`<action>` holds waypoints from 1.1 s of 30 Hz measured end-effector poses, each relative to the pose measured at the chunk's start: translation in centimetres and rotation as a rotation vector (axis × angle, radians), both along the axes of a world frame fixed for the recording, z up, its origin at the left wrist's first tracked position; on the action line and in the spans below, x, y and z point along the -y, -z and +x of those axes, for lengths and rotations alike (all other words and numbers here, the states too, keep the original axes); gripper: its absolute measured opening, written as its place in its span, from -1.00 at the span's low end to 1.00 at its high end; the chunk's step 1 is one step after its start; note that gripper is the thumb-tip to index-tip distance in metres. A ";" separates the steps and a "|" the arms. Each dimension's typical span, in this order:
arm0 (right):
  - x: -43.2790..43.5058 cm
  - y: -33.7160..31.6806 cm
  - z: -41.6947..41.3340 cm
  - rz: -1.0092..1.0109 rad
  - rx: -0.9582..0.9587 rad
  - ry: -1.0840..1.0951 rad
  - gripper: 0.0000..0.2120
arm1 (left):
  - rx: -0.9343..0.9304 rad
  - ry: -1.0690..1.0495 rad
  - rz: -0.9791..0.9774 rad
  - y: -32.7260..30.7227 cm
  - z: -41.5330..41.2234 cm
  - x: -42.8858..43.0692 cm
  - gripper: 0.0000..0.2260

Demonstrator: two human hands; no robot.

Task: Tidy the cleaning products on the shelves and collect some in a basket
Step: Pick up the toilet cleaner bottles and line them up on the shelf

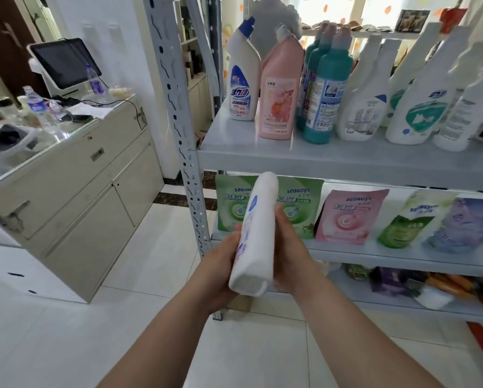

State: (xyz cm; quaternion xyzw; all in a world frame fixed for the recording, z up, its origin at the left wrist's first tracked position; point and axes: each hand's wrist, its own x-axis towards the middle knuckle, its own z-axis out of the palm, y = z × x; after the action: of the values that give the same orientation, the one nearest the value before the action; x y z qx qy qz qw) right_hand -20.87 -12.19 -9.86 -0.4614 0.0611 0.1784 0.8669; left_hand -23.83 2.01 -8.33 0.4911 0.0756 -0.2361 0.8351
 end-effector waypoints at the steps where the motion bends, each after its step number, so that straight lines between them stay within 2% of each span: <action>1: 0.1 0.0 0.3 -0.046 0.027 0.025 0.07 | 0.076 0.014 0.138 0.1 0.1 -0.2 -0.77; 2: 0.2 0.0 0.5 -0.078 0.071 0.055 0.04 | 0.120 0.021 0.209 0.3 0.2 -0.3 -0.80; 4: 0.4 0.0 0.8 -0.132 0.135 0.121 -0.06 | 0.124 0.004 0.208 0.1 0.3 -0.4 -0.86; 7: 0.8 -0.1 1.0 -0.232 0.152 0.209 -0.25 | 0.056 0.021 0.148 0.0 0.5 -0.6 -0.67; 9: 1.2 -0.1 1.1 -0.265 0.179 0.228 -0.31 | 0.079 0.060 0.239 0.2 0.7 -0.6 -0.54; 11: 1.5 -0.2 1.0 -0.300 0.227 0.235 -0.33 | 0.235 0.100 0.415 0.9 1.0 -0.7 -0.50; 14: 1.8 -0.3 0.8 -0.357 0.326 0.221 -0.32 | 0.407 0.073 0.607 1.8 1.7 -0.7 -0.63; 16: 2.3 -0.3 0.6 -0.410 0.396 0.202 -0.29 | 0.466 0.047 0.704 2.2 2.1 -0.9 -0.64; 20: 2.9 0.1 0.6 -0.505 0.468 0.190 -0.27 | 0.548 0.015 0.720 2.8 2.5 -0.8 -0.65; 24: 3.2 -0.5 1.2 -0.542 0.438 0.164 -0.53 | 0.579 -0.089 0.724 2.5 2.4 -0.4 -0.68; 29: 4.9 -4.3 3.7 -0.752 0.550 0.275 -0.61 | 0.752 -0.091 1.101 2.7 2.7 -1.4 -0.66; 33: 5.0 -5.9 5.7 -0.992 0.625 0.298 -0.57 | 0.876 -0.101 1.274 2.8 2.8 -1.1 -0.55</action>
State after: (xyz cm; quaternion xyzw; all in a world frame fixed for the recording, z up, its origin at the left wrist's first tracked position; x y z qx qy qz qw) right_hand -15.17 -17.22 -3.98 -0.8276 -0.0564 -0.1387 0.5410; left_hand -21.01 3.13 -11.14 0.9212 -0.1180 0.1069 0.3552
